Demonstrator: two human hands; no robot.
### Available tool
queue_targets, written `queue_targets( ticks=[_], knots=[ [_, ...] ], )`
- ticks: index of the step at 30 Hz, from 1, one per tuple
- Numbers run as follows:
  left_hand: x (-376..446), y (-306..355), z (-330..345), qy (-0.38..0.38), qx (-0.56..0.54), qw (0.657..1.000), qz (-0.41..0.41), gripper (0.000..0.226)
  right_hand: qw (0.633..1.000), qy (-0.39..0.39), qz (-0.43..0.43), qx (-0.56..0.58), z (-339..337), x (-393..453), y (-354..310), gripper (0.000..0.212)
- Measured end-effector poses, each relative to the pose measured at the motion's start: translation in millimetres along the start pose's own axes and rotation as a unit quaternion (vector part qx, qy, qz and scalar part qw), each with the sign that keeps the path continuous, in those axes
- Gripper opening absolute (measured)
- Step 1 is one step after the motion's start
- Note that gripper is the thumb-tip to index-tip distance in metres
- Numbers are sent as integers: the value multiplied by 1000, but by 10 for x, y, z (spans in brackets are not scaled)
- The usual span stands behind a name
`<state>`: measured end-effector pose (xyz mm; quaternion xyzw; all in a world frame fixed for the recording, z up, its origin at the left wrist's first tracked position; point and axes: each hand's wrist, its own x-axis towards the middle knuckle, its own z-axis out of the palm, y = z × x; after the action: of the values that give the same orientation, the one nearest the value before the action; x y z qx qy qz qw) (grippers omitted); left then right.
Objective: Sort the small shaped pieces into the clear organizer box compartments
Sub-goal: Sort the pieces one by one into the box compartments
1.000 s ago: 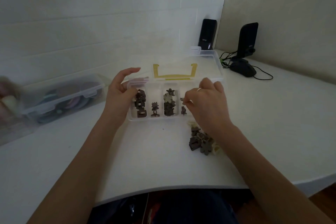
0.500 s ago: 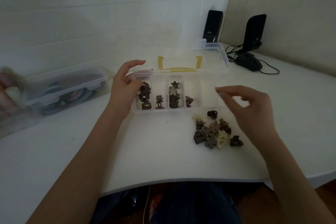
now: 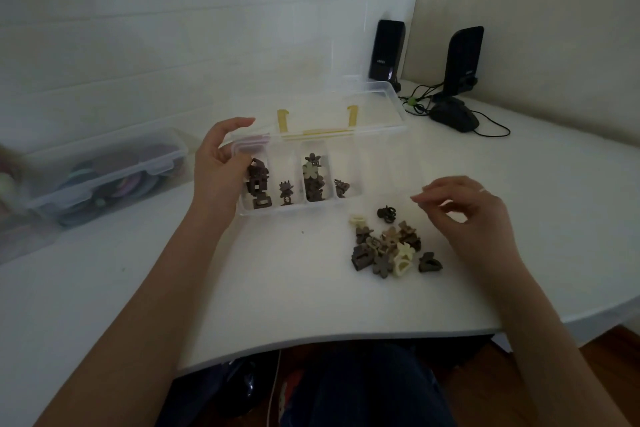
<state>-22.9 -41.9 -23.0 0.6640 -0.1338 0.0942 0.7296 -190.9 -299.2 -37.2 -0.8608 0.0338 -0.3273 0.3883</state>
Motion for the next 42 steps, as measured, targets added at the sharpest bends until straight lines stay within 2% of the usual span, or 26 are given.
queue_targets(
  ticks=[2, 7, 9, 13, 19, 26, 29, 32, 35, 38, 40, 42],
  knots=[
    [-1, 4, 0, 8, -6, 1000, -4, 43, 999, -3, -28, -34, -8, 8, 12, 21],
    [5, 13, -38, 4, 12, 1000, -3, 46, 983, -155, -25, -92, 123, 70, 25, 34],
    [3, 26, -47, -7, 15, 1000, -1, 47, 978, -173, -41, -113, 164, 85, 42, 34],
    [-22, 73, -24, -14, 3, 1000, 0, 46, 978, -169, -30, -122, 167, 84, 20, 21],
    [-16, 66, -25, -15, 4, 1000, -4, 48, 986, -130, -8, -105, 165, 47, 29, 17],
    [-21, 76, -24, -16, 3, 1000, -8, 52, 1000, 9, -22, -16, 79, 79, -162, 20],
    [-23, 81, -16, -17, 3, 1000, -15, 54, 998, -3, -49, -39, 175, 233, -267, 16],
    [-17, 80, -30, -21, 2, 1000, -18, 54, 989, -21, -69, -129, 326, 419, -279, 13],
    [-6, 61, -54, -27, -3, 1000, -12, 53, 966, -57, -74, -242, 409, 495, -261, 12],
    [11, 48, -60, -30, -3, 999, -10, 52, 934, -98, -93, -330, 394, 495, -273, 22],
    [21, 33, -61, -29, -2, 1000, -9, 53, 931, -112, -96, -334, 376, 486, -280, 25],
    [17, 22, -52, -29, -3, 1000, -6, 53, 947, -87, -98, -294, 365, 434, -276, 23]
  ],
)
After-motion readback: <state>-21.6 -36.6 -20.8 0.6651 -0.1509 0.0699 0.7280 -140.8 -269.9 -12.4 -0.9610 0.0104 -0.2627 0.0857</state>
